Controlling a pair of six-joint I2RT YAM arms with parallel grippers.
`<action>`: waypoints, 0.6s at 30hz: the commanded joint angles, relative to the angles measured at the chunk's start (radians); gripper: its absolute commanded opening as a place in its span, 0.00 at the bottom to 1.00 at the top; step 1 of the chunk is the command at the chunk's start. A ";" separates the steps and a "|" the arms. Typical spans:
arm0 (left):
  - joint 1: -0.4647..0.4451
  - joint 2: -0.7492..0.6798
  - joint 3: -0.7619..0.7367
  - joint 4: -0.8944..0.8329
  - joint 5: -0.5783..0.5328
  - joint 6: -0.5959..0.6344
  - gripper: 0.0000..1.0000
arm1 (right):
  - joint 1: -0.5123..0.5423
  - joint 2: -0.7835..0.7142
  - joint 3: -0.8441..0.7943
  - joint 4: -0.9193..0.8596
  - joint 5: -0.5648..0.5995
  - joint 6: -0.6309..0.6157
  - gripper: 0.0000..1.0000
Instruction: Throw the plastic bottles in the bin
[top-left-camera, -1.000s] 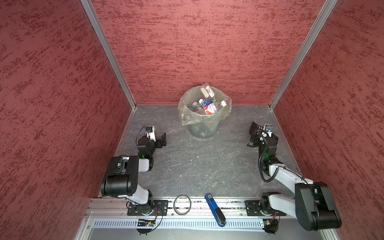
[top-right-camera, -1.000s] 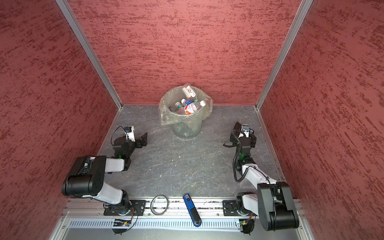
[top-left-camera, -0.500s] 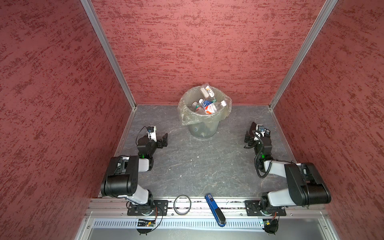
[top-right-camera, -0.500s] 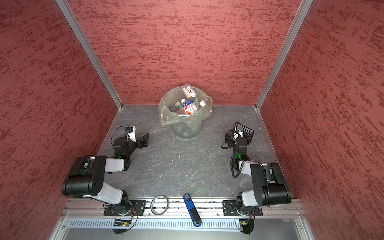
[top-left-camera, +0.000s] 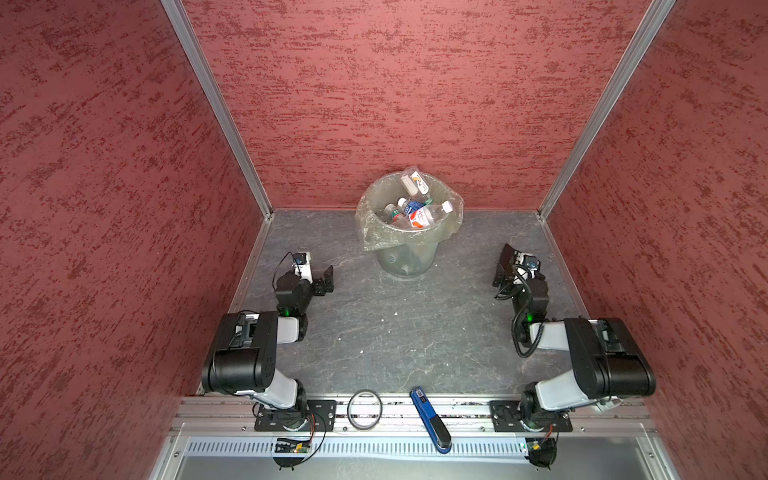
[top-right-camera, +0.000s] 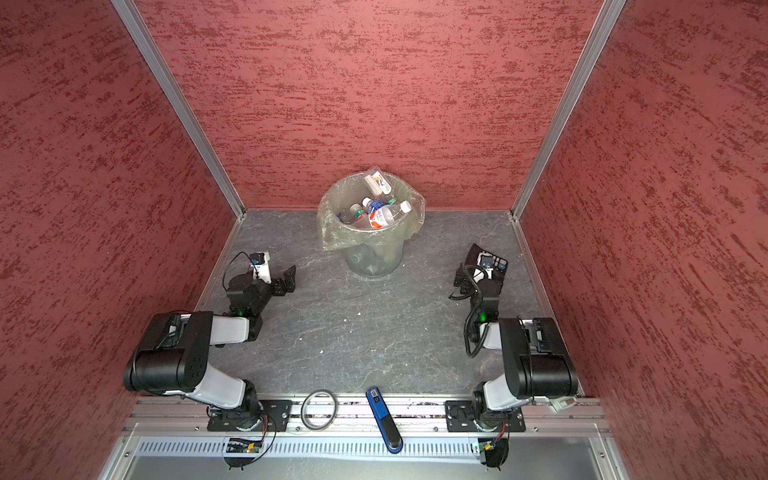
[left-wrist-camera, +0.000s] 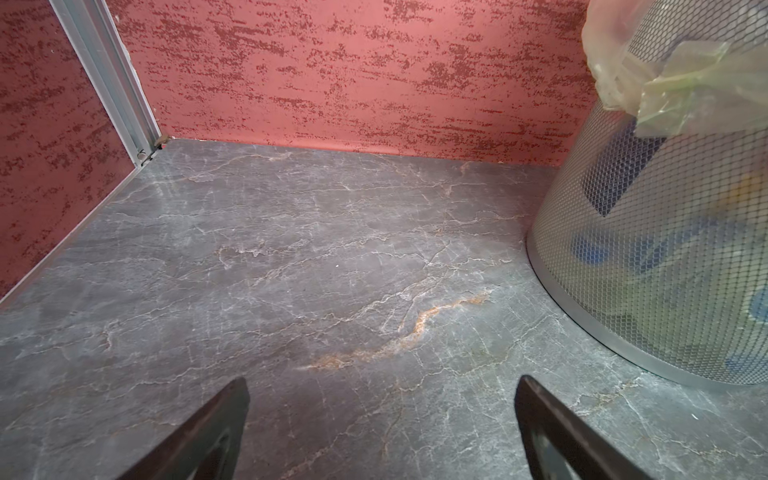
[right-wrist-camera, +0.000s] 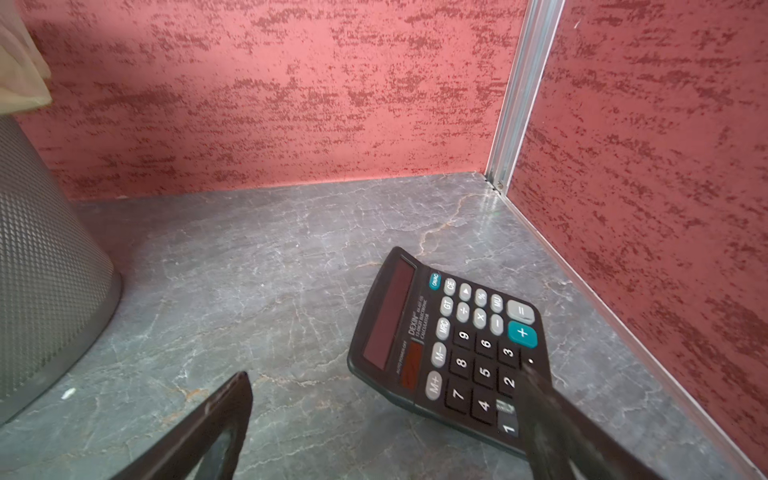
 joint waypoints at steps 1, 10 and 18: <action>-0.006 0.001 0.015 -0.006 -0.015 0.005 0.99 | -0.026 0.020 -0.023 0.091 0.025 0.046 0.99; 0.020 0.003 0.005 0.017 0.082 0.009 1.00 | -0.026 0.045 -0.051 0.168 0.035 0.042 0.99; 0.005 -0.001 0.001 0.019 0.067 0.025 0.99 | -0.024 0.044 -0.060 0.185 0.017 0.038 0.99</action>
